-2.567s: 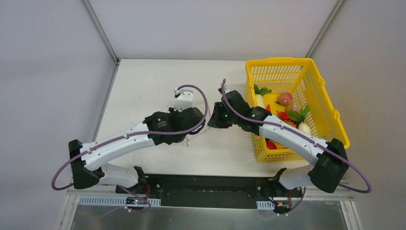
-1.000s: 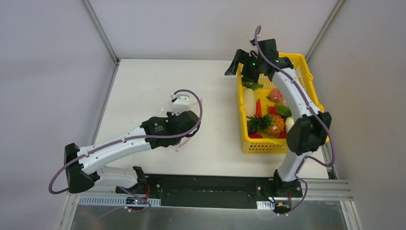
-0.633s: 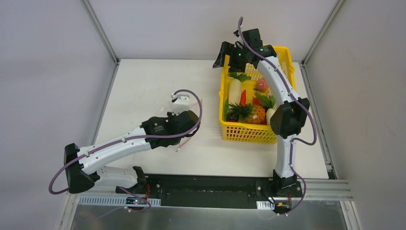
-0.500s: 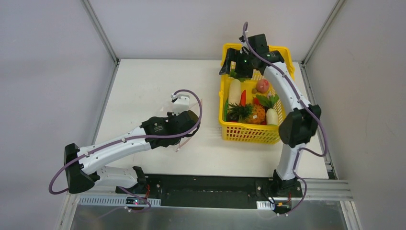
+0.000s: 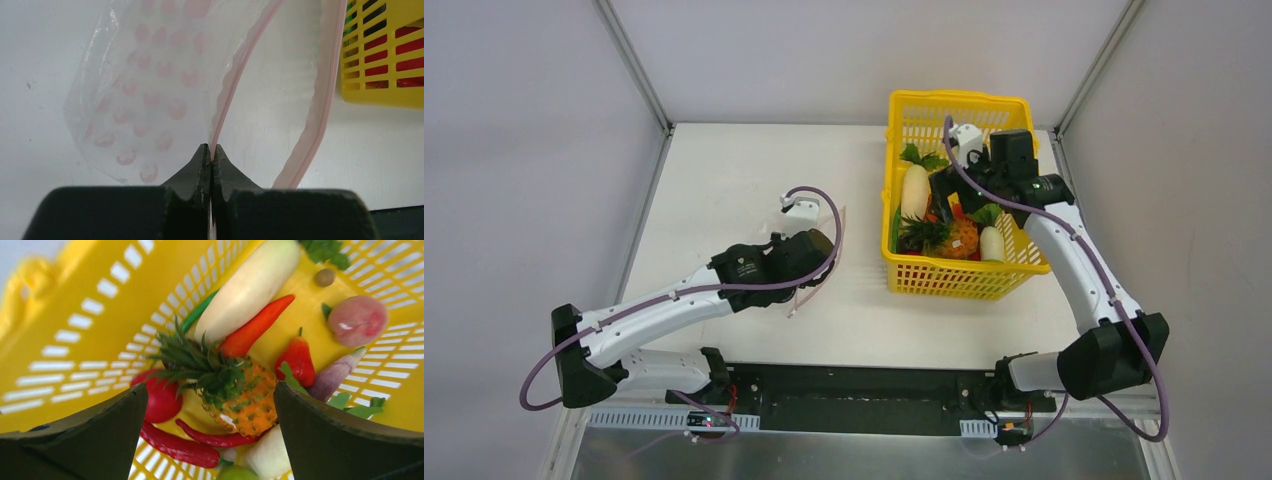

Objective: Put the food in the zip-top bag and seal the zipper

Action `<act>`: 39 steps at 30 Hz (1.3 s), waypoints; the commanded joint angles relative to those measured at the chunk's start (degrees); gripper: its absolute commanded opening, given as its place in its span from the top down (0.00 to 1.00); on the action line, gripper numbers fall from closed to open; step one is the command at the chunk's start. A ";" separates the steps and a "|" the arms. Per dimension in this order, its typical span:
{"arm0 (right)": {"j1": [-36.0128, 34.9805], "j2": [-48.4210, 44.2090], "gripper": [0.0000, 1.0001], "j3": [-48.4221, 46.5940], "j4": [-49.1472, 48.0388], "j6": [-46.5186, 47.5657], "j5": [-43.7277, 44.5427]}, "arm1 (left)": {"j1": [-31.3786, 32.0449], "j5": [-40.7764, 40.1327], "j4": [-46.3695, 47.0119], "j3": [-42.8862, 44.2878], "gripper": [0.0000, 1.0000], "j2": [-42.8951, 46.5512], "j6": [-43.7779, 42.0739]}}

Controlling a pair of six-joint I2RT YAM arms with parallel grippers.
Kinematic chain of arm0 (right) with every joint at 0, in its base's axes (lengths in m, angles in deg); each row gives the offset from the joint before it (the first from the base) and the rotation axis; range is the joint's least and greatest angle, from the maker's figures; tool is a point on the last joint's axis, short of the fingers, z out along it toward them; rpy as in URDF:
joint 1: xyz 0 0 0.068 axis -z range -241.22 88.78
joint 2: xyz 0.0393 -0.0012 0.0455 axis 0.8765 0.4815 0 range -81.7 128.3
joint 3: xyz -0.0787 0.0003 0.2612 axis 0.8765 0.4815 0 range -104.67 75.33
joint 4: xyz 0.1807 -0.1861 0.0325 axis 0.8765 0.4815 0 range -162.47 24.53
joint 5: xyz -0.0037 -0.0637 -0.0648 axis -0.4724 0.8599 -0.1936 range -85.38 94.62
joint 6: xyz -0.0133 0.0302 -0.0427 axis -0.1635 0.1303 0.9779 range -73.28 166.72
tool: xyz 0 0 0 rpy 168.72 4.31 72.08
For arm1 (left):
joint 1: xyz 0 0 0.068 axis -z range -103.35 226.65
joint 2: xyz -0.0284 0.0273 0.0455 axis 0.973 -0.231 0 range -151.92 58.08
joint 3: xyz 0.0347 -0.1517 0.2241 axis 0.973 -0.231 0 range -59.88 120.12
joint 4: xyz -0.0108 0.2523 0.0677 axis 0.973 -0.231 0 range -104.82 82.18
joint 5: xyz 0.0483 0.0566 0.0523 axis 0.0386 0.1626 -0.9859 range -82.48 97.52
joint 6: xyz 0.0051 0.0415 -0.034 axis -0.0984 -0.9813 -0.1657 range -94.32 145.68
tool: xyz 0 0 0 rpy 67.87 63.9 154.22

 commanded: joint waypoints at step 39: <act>-0.26 16.72 0.35 8.56 -9.64 27.61 -15.11 | -0.46 4.99 0.89 -1.78 1.00 3.77 -1.79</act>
